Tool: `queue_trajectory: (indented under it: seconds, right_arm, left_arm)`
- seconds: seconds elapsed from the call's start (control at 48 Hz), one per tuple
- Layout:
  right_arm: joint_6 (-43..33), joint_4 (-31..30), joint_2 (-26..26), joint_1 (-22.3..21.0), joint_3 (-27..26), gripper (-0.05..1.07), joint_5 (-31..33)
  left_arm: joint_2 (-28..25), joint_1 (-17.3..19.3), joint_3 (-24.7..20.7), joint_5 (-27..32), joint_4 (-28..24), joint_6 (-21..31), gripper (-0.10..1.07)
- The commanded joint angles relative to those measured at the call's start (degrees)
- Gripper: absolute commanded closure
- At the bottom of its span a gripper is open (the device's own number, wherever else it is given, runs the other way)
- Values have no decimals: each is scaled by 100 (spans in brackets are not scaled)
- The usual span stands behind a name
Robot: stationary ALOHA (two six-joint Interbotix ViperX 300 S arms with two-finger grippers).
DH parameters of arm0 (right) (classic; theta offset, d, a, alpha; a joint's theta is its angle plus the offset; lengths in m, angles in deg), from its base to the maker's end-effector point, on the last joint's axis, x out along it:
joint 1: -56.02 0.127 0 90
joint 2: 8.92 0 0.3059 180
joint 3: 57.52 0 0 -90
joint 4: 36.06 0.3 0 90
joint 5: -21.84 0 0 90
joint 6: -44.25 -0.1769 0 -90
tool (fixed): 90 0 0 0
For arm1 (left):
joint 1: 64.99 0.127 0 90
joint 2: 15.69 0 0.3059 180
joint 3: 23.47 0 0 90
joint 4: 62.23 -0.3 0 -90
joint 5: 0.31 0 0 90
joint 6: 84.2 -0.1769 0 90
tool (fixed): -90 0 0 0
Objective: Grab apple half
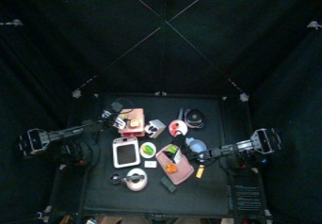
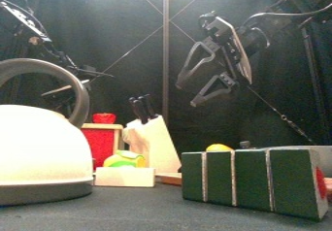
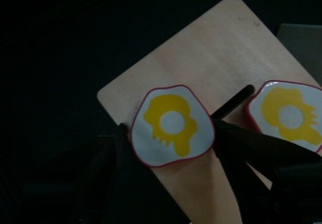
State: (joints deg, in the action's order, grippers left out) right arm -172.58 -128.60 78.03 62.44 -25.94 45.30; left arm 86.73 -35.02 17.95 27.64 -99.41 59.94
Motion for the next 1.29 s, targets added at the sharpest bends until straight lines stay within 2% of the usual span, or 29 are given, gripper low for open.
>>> queue_trajectory:
  seconds: [0.0,0.188,0.5,0.667,0.917,1.271]
  right_arm:
    - [9,-18,79,-9,-53,4,18]
    - [9,-18,79,-9,-53,4,18]
    - [9,-18,79,-18,-53,4,18]
    - [9,0,79,-18,-44,4,18]
    - [9,62,79,-18,-18,4,18]
    - [9,62,79,-18,-35,4,18]
  left_arm:
    - [18,18,-62,-26,-18,9,0]
    - [18,18,-53,-26,-26,0,0]
    - [18,0,18,-26,-18,9,11]
    - [88,-9,26,-26,-26,-9,12]
    - [650,-202,123,-26,-26,-26,12]
    - [1485,-299,527,-26,-9,-9,12]
